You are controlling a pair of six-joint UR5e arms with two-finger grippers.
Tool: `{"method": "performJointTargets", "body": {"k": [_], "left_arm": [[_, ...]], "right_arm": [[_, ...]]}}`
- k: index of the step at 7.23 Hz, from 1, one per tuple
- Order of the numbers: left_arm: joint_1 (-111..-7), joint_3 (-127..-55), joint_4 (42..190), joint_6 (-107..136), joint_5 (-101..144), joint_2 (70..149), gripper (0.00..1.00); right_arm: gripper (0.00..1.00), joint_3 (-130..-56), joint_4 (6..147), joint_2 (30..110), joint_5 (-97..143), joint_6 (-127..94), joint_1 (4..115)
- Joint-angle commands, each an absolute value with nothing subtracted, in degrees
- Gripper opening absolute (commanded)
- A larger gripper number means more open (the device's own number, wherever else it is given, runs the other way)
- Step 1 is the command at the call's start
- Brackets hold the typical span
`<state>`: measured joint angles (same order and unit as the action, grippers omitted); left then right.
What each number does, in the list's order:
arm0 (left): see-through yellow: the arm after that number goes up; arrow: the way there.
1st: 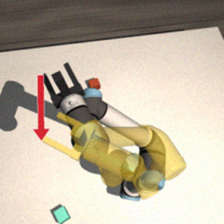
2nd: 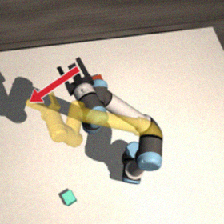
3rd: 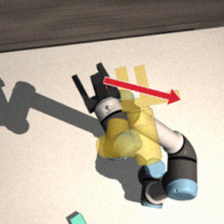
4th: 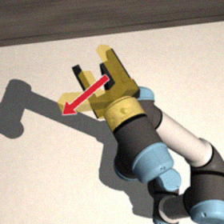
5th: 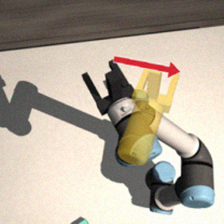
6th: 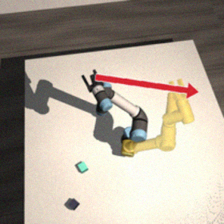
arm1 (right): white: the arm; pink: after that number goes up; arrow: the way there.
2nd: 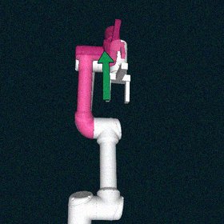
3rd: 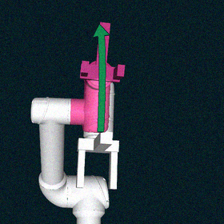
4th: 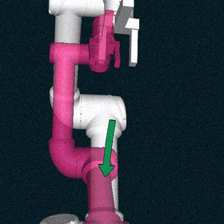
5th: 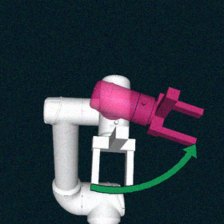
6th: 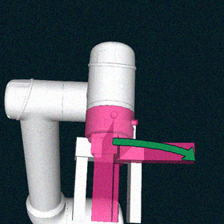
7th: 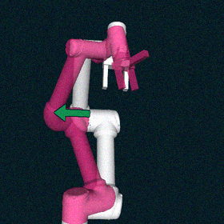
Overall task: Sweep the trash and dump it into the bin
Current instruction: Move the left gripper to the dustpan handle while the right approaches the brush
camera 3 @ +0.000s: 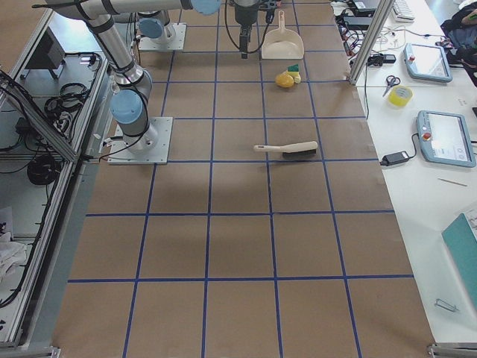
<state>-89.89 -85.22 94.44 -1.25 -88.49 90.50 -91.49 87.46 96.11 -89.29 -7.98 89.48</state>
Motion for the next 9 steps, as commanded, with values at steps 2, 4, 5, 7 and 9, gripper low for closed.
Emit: {"method": "performJointTargets", "body": {"k": [2,4,5,7,9], "left_arm": [[-89.65,-86.05,93.25,-3.25,-93.78,90.44,1.0],[-85.11,-85.17,91.67,-10.07,-93.08,89.74,1.0],[-82.73,-84.91,91.67,-10.8,-89.16,89.82,1.0],[-77.73,-85.95,91.41,-21.63,-89.21,92.28,1.0],[-70.35,-85.95,90.71,-39.91,-88.6,95.34,1.0]], "right_arm": [[1.0,-91.49,88.32,95.89,-89.64,-7.91,89.39],[1.0,-91.49,87.63,96.15,-89.65,-8.0,88.77],[1.0,-91.67,88.06,95.72,-89.82,-7.82,88.6],[1.0,-91.76,88.24,95.27,-92.63,7.72,83.97],[1.0,-94.2,89.03,95.19,-91.24,20.6,73.18]]}}
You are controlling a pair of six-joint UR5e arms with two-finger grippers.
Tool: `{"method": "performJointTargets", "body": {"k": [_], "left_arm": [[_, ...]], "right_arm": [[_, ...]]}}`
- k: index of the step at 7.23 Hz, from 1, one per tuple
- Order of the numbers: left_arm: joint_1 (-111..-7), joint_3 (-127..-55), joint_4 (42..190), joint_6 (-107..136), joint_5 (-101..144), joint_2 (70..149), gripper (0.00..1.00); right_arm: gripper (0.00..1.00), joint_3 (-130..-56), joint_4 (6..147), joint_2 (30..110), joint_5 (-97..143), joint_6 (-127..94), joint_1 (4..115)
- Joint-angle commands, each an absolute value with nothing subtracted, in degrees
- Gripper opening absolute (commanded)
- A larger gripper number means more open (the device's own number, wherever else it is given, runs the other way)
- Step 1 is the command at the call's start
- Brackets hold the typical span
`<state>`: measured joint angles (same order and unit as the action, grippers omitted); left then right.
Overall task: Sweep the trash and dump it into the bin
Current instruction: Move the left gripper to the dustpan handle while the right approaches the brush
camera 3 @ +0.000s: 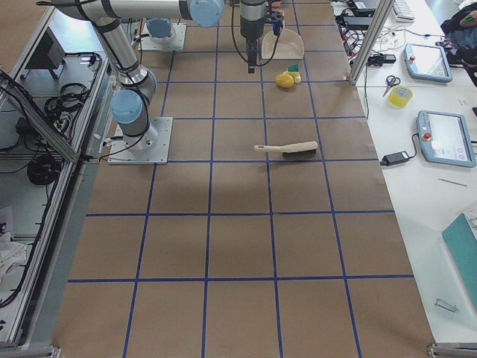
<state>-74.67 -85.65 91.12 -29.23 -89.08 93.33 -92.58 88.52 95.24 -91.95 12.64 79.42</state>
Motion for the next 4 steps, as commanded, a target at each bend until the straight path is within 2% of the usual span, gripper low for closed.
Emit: {"method": "performJointTargets", "body": {"k": [1,3,4], "left_arm": [[-69.44,-85.78,90.09,-47.82,-89.2,97.36,1.0],[-68.91,-84.91,88.17,-61.72,-93.22,101.66,1.0],[-68.91,-85.25,81.63,-68.23,-94.82,104.91,1.0]], "right_arm": [[1.0,-96.74,91.56,94.49,-91.58,26.14,69.99],[1.0,-101.58,99.55,90.46,-91.59,29.69,67.69],[1.0,-102.47,104.28,87.92,-92.37,34.14,66.98]]}}
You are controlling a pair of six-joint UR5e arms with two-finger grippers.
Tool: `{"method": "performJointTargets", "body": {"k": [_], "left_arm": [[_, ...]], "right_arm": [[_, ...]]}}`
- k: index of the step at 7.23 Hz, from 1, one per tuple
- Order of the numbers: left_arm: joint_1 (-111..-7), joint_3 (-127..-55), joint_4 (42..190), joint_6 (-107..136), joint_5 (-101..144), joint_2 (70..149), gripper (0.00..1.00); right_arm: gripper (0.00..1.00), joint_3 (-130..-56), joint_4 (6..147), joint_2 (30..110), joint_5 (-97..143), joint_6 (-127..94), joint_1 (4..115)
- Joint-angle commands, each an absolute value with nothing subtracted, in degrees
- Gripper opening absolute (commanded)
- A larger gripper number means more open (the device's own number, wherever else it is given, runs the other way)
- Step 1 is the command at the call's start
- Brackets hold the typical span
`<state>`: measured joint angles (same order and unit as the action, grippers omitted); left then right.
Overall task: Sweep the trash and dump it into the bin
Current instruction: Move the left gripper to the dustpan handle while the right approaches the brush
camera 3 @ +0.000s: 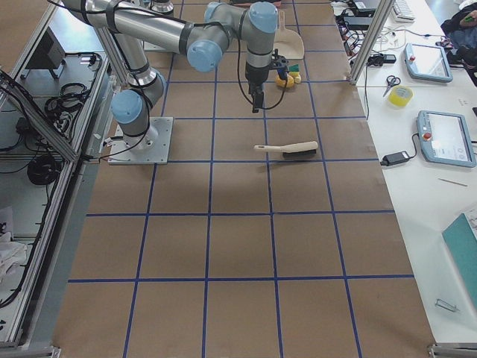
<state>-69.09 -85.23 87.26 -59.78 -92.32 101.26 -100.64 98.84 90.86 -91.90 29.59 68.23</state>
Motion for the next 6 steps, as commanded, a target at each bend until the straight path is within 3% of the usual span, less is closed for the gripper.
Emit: {"method": "performJointTargets", "body": {"k": [1,6], "left_arm": [[-68.91,-84.82,76.6,-75.34,-92.4,108.07,1.0],[-71.79,-77.88,74.0,-95.25,-86.31,119.78,0.99]], "right_arm": [[1.0,-102.48,105.37,85.28,-92.37,36.63,65.67],[0.99,-102.39,109.33,77.19,-91.41,36.39,65.21]]}}
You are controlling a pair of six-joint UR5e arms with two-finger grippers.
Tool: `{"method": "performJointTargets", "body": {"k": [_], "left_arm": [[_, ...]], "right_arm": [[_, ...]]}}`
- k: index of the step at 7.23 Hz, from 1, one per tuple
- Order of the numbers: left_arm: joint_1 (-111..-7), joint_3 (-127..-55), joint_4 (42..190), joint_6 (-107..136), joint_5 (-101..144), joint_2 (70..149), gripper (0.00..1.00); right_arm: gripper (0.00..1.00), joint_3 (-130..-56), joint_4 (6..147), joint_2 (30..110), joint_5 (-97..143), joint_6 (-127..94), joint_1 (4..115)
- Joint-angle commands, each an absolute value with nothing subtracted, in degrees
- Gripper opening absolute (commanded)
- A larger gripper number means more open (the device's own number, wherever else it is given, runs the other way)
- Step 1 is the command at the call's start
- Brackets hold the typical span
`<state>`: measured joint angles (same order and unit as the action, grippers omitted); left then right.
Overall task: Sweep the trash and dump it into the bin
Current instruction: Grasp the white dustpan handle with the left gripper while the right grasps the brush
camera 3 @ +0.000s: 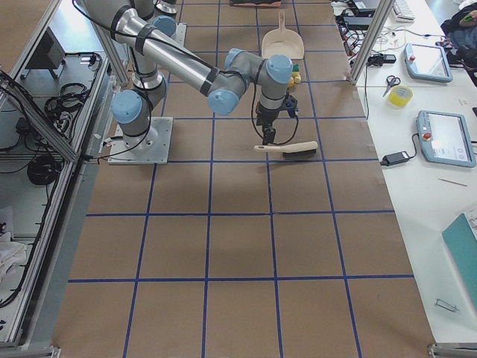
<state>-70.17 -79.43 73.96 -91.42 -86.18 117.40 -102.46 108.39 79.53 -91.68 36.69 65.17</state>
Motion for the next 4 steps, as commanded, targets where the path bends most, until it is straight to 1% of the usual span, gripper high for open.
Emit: {"method": "performJointTargets", "body": {"k": [1,2,4], "left_arm": [[-74.59,-77.61,72.7,-97.27,-86.4,121.01,0.99],[-74.88,-77.43,72.08,-97.12,-86.05,121.81,0.99],[-74.8,-77.95,73.3,-97.21,-86.75,122.69,0.99]], "right_arm": [[0.97,-102.48,110.29,76.12,-91.32,36.3,65.21],[0.99,-102.48,110.48,74.72,-91.23,35.95,65.21],[1.0,-102.48,113.79,72.08,-92.27,33.86,65.82]]}}
